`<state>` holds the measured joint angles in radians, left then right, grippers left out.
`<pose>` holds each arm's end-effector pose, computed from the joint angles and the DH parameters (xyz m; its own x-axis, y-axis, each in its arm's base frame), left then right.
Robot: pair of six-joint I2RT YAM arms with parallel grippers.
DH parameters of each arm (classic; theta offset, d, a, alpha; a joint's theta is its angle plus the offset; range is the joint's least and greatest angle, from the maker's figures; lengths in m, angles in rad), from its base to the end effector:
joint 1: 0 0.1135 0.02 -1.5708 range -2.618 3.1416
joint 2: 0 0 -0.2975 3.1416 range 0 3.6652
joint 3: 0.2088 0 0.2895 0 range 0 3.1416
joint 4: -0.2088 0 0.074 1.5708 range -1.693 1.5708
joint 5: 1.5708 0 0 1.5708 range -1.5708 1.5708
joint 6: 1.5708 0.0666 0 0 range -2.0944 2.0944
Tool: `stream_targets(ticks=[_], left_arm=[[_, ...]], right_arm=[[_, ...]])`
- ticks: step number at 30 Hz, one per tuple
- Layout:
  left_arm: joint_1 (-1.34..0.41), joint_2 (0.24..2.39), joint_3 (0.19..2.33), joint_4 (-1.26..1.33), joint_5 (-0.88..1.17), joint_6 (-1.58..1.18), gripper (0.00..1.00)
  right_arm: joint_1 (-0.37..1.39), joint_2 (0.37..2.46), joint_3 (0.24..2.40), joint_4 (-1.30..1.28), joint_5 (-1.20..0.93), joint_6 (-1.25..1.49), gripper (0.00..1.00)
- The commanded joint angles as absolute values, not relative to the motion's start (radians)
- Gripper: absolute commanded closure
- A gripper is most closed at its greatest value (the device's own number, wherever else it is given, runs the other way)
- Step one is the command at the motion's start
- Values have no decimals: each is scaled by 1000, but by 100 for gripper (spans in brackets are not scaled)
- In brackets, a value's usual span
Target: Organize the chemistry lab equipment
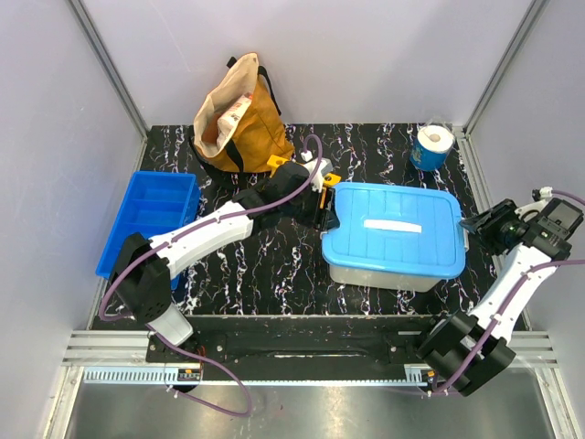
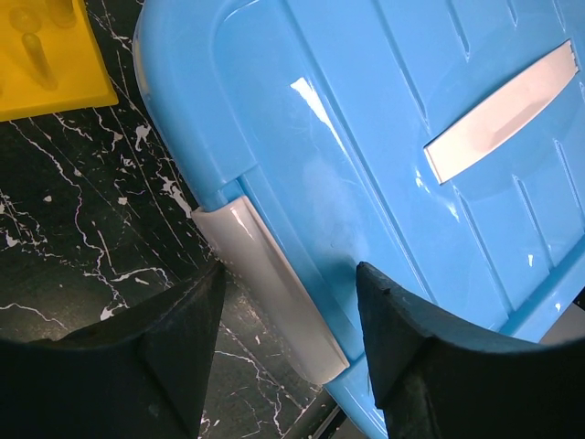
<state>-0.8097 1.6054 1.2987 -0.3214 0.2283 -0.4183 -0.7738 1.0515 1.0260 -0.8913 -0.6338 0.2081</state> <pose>0.2862 -0.3223 0.3009 -0.7081 0.1698 -0.6854 0.5953 0.6656 -0.4502 0.1954 -0.1358 0.3232 -0.4923 0.7138 -0.4981 0.4161 0.6957 0.5856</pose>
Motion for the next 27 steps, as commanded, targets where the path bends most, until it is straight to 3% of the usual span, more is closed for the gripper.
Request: stream_targets(ticks=[1,27], left_arm=[[-821,1601,1298,-222,298,-425,38],[-868,1692,1318,-144,382,-465,41]], right_arm=[[-717,1009,1028,-919,-701,261,54],[-393,1020,954,-887,-453,328,75]])
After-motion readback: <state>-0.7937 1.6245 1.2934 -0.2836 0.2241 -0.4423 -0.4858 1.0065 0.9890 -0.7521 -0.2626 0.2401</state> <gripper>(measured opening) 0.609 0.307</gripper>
